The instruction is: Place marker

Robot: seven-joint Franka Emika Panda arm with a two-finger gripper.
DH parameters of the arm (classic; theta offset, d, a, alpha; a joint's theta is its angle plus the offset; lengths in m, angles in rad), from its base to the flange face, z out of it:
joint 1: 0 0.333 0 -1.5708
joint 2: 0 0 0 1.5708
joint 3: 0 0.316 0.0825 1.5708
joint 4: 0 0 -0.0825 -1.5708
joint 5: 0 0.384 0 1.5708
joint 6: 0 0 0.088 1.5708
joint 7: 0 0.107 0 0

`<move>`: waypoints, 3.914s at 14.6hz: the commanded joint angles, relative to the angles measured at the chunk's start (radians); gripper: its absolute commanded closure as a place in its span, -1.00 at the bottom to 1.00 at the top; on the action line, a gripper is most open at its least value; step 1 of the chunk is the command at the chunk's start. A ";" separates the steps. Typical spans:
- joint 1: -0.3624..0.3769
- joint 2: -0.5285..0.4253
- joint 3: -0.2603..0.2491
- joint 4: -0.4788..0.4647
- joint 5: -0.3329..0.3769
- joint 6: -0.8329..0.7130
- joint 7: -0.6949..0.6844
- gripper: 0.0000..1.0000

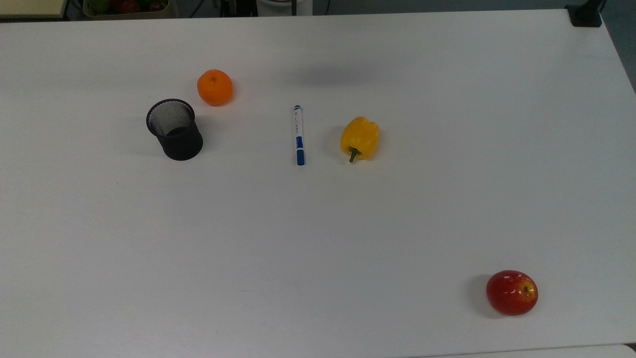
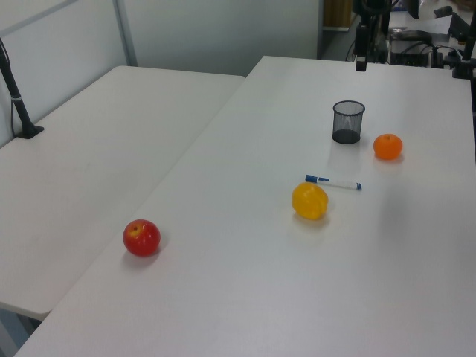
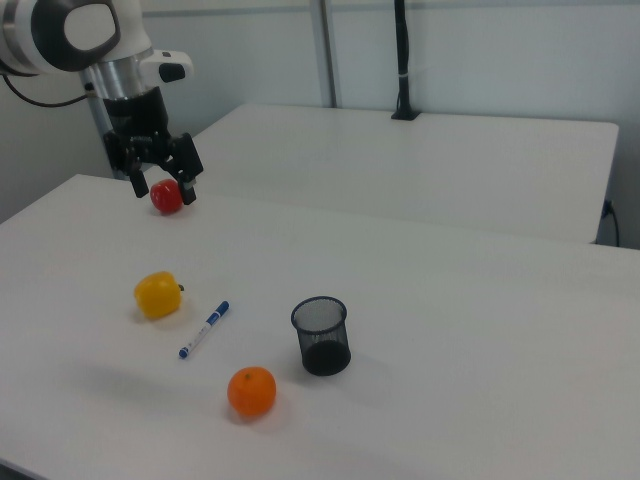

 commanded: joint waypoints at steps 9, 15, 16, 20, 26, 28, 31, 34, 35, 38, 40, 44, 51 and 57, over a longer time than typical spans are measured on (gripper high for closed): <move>0.006 -0.001 -0.002 -0.016 -0.007 0.012 -0.017 -1.00; 0.020 0.036 0.009 -0.057 0.005 0.114 -0.006 -1.00; 0.021 0.039 0.012 -0.076 0.005 0.140 -0.005 -1.00; 0.018 0.051 0.023 -0.203 -0.006 0.274 -0.003 -1.00; 0.012 0.151 0.023 -0.252 -0.009 0.372 0.000 -1.00; 0.012 0.178 0.023 -0.281 -0.009 0.430 0.000 -1.00; 0.018 0.228 0.023 -0.294 -0.009 0.475 0.009 -1.00; 0.021 0.284 0.023 -0.294 -0.010 0.545 0.080 -0.99; 0.033 0.298 0.023 -0.291 -0.010 0.561 0.090 -0.95; 0.043 0.323 0.023 -0.288 -0.010 0.602 0.110 -0.87; 0.050 0.347 0.023 -0.285 -0.010 0.638 0.126 -0.77; 0.057 0.366 0.023 -0.282 -0.012 0.661 0.126 -0.18; 0.053 0.386 0.023 -0.275 -0.029 0.721 0.123 0.22; 0.053 0.398 0.023 -0.269 -0.058 0.745 0.120 0.38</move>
